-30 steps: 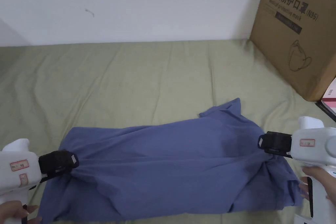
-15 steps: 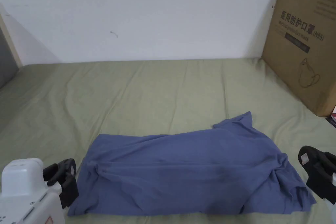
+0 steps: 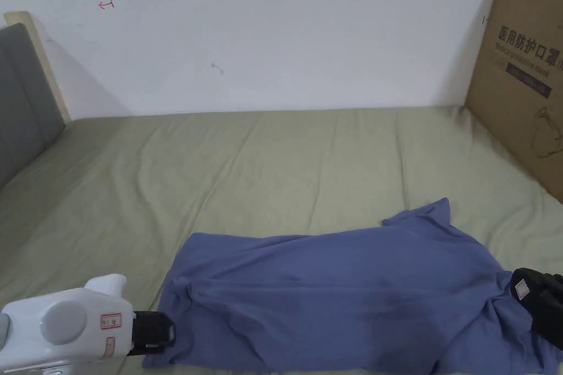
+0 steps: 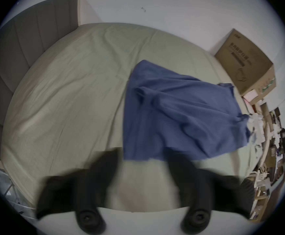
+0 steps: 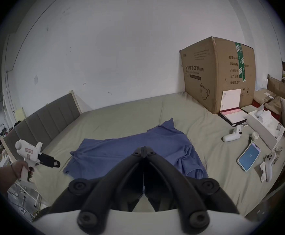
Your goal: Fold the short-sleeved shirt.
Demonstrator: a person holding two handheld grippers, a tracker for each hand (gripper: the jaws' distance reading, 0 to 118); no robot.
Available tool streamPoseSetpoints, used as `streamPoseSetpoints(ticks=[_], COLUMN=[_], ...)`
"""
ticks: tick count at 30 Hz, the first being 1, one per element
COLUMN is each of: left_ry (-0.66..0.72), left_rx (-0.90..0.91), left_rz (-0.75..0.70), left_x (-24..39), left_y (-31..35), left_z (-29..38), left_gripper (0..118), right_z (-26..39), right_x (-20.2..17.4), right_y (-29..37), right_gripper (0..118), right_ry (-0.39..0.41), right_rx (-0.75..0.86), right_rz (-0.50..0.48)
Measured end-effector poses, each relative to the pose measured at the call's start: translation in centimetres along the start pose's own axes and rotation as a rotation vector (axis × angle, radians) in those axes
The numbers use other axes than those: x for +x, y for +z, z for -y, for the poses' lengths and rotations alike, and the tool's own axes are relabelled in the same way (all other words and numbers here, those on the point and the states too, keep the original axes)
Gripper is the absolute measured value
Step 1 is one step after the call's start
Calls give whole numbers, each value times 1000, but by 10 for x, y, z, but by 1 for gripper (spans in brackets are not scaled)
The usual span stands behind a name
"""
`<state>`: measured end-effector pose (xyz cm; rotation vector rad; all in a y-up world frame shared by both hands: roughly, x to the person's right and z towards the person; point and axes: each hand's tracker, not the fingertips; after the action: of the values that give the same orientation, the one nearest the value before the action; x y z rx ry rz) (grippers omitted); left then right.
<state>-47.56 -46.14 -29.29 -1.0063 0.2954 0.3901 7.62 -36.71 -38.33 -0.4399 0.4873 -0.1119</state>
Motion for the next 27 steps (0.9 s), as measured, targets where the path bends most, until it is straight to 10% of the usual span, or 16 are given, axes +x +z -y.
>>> streamPoseSetpoints(ticks=[12, 15, 20, 24, 26, 27], left_ry=[-95, -160, -218, -151, -192, -192], left_rx=[-86, -5, 19, 65, 105, 111], left_rz=[-180, -160, -132, 15, -8, -15], left_x=[17, 31, 49, 43, 42, 41], left_y=[-81, -60, -45, -24, -13, -6], left_z=[12, 18, 19, 5, -3, -6], left_gripper=[117, 89, 4, 4, 4, 4], right_z=[5, 8, 4, -7, -11, -12], right_x=[12, 19, 38, 64, 82, 93], right_y=[-29, -31, -32, -37, -48, -55], right_gripper=[0, 0, 0, 0, 25, 63], right_ry=[23, 11, -26, -37, -59, -85], right_rx=[-76, -85, -102, -144, -215, -262], right_rz=[33, 47, 82, 91, 89, 70])
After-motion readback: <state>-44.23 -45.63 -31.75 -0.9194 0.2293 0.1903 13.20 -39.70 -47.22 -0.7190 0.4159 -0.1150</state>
